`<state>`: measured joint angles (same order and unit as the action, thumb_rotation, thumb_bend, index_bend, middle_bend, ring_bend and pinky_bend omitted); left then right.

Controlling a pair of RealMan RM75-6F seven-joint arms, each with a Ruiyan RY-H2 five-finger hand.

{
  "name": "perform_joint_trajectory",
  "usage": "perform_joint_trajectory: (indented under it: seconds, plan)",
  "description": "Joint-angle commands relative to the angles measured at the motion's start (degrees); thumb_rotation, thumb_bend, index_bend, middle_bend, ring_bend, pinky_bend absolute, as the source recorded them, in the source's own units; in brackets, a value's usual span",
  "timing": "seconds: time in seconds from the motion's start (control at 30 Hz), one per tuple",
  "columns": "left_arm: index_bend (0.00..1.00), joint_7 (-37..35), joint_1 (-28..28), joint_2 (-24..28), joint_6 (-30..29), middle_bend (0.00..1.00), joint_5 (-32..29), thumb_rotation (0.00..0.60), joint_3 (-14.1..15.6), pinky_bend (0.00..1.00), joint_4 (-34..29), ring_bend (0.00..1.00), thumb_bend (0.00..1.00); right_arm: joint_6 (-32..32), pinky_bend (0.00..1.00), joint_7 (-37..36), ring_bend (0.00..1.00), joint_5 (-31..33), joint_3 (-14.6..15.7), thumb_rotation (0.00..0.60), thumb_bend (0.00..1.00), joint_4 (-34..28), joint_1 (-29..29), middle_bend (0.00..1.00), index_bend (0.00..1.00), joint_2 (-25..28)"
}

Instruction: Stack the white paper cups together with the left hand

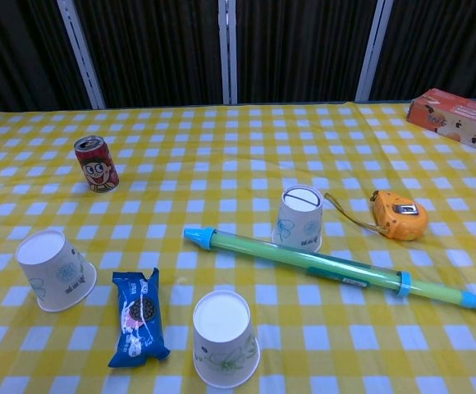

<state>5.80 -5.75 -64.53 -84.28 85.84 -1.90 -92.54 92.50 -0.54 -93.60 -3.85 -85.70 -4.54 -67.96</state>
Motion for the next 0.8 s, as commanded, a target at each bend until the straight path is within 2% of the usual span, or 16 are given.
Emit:
perform_joint_trajectory:
  seconds: [0.03,0.8]
  plan:
    - [0.00,0.0,-0.1,0.2,0.3,0.00,-0.1,0.600,0.2,0.00,-0.1,0.00,0.08,-0.1,0.00,0.1,0.00,0.0,0.1,0.600,0.07,-0.1,0.0,0.00,0.05,0.1]
    - [0.00,1.4,-1.2,-0.1,2.2,0.00,0.3,0.600,0.5,0.00,-1.2,0.00,0.08,-0.6,0.00,-0.7,0.00,0.5,0.3,0.600,0.07,-0.4,0.1,0.00,0.08,0.5]
